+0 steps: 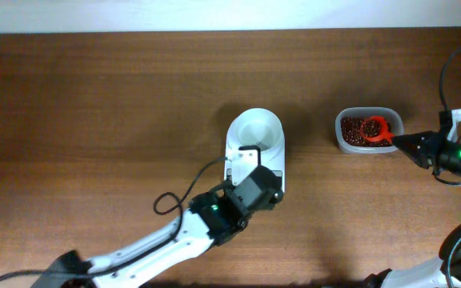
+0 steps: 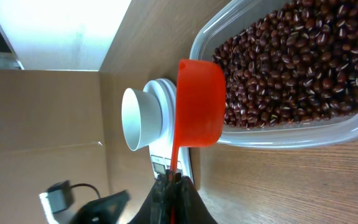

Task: Scoop and weigh 50g on scale

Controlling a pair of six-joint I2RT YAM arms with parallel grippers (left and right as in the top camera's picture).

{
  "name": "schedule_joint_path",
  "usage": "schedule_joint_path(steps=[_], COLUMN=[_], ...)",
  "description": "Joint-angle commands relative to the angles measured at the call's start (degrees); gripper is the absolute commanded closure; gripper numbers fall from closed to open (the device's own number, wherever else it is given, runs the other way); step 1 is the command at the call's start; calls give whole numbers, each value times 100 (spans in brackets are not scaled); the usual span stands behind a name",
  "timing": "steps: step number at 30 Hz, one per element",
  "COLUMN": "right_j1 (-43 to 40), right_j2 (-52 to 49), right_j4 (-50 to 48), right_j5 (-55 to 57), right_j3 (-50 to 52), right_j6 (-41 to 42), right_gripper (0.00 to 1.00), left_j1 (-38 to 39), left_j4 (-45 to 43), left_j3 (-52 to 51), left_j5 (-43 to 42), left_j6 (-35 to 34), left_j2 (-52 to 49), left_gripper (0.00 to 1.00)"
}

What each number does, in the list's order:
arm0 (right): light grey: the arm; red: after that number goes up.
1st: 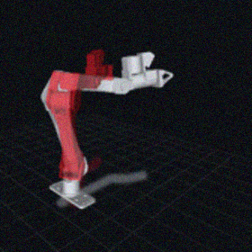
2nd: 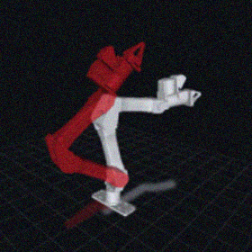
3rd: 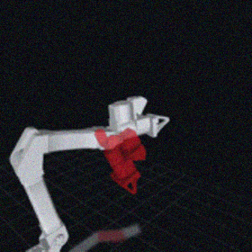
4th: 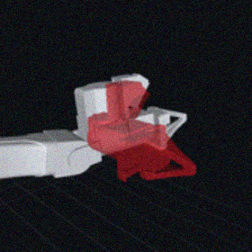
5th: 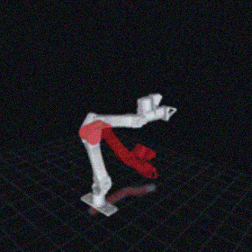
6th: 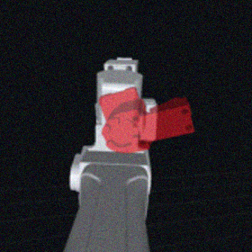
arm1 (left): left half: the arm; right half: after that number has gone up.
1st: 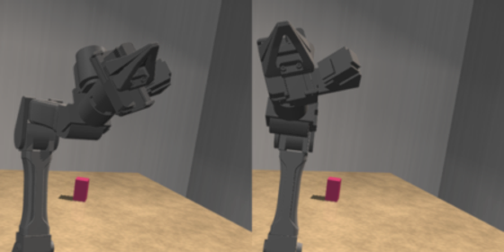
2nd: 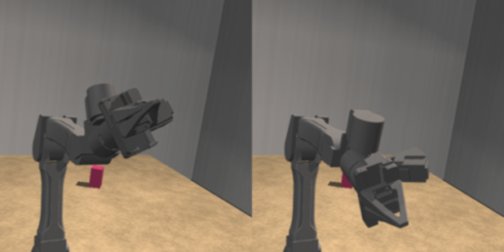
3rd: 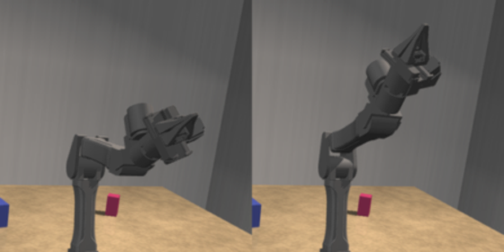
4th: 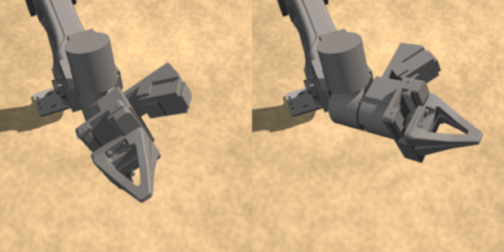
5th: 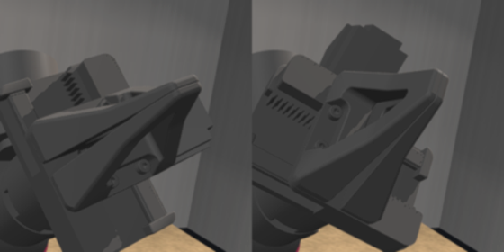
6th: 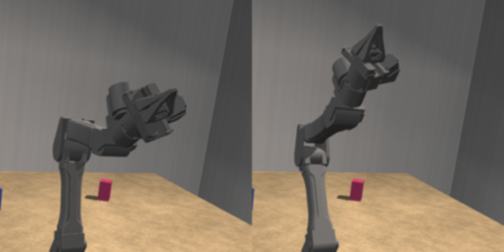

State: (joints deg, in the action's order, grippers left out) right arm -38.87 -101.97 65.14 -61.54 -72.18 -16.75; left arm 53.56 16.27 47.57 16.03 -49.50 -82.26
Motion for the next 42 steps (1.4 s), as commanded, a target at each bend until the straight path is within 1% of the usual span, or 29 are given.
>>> schedule_joint_path(steps=[1,4,14,21,26,31,35,38,42], right_j1=[-15,-15,-15,-15,-15,-15,-15,-15,-15], right_j2=[-28,-28,-28,-28,-28,-28,-28,-28,-28], right_j4=[17,114,175,173,153,153,144,142,144], right_j5=[-35,-37,-35,-33,-31,223,223,223,223], right_j3=[2,2,2,2,2,2,2,2,2], right_j6=[-109,-295,-299,-299,-302,-299,-299,-299,-299], right_gripper=[96,96,96,96,96,96,96,96,96], left_j1=[157,157,157,157,157,157,151,151,140], left_j4=[-11,-57,-448,-645,-660,-776,-765,-793,-949], left_j3=[-26,-26,-26,-26,-26,-26,-26,-26,-26], left_j5=[-39,-42,72,85,103,431,791,938,953], left_j6=[96,94,94,94,96,66,-236,-385,-382], left_j2=[-334,-433,-459,-872,-953,-1292,-1394,-1469,-1558], left_gripper=[100,100,100,100,100,100,100,100,100])
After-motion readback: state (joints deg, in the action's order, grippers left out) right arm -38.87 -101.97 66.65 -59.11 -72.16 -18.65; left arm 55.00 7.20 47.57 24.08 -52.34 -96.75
